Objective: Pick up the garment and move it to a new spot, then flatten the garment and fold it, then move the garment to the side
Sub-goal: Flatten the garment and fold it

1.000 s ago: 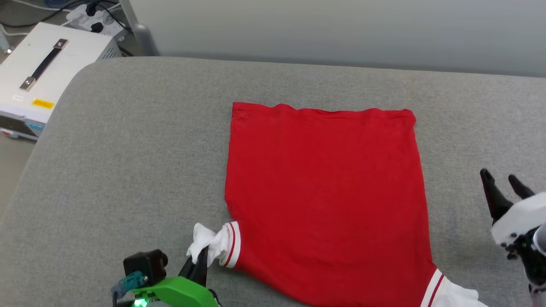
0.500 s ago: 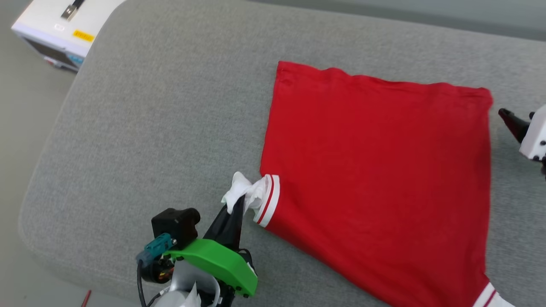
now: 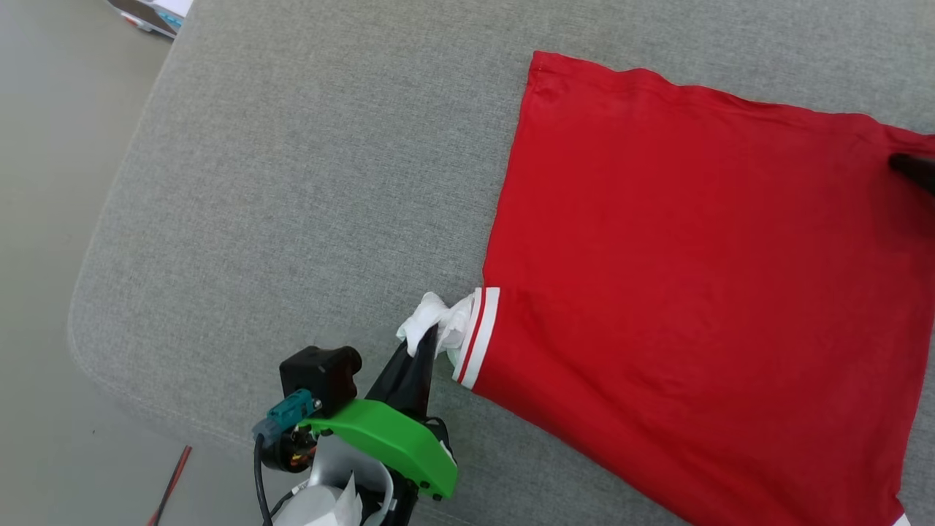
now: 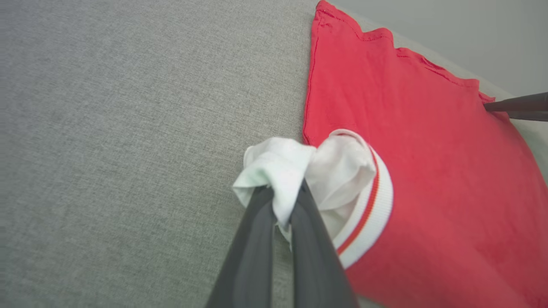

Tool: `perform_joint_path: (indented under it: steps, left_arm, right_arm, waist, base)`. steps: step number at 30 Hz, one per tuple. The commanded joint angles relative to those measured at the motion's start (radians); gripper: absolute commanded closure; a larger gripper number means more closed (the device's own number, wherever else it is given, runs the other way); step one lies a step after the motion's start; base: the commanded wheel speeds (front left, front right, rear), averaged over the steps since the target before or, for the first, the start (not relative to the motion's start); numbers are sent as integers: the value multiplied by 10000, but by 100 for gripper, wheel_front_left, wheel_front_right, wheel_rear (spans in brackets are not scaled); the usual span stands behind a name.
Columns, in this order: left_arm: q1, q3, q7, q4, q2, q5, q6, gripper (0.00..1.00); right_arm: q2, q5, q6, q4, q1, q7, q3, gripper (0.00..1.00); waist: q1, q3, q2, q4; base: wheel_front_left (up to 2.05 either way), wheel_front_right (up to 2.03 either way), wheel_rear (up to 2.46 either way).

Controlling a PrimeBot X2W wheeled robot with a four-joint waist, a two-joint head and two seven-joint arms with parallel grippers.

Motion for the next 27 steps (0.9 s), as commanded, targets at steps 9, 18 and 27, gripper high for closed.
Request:
perform_joint_path:
  steps: [9, 18, 27]
  left_arm:
    - [-12, 232, -32, 430, 14, -233, 76, 100]
    - [310, 828, 372, 832, 575, -633, 313, 100]
    - [819, 1151, 965, 1018, 1129, -950, 525, 100]
  right_arm:
    - [-206, 198, -6, 363, 268, -570, -164, 100]
    - [-1043, 507, -6, -421, 1263, -1604, -1187, 100]
    - [-716, 766, -6, -1645, 4894, -2607, -2827, 100]
  waist:
    - [0, -530, 0, -185]
    - [0, -1541, 0, -1135]
    - [0, -2479, 0, -2595]
  base:
    - [0, 0, 0]
    - [0, 0, 0]
    - [0, 0, 0]
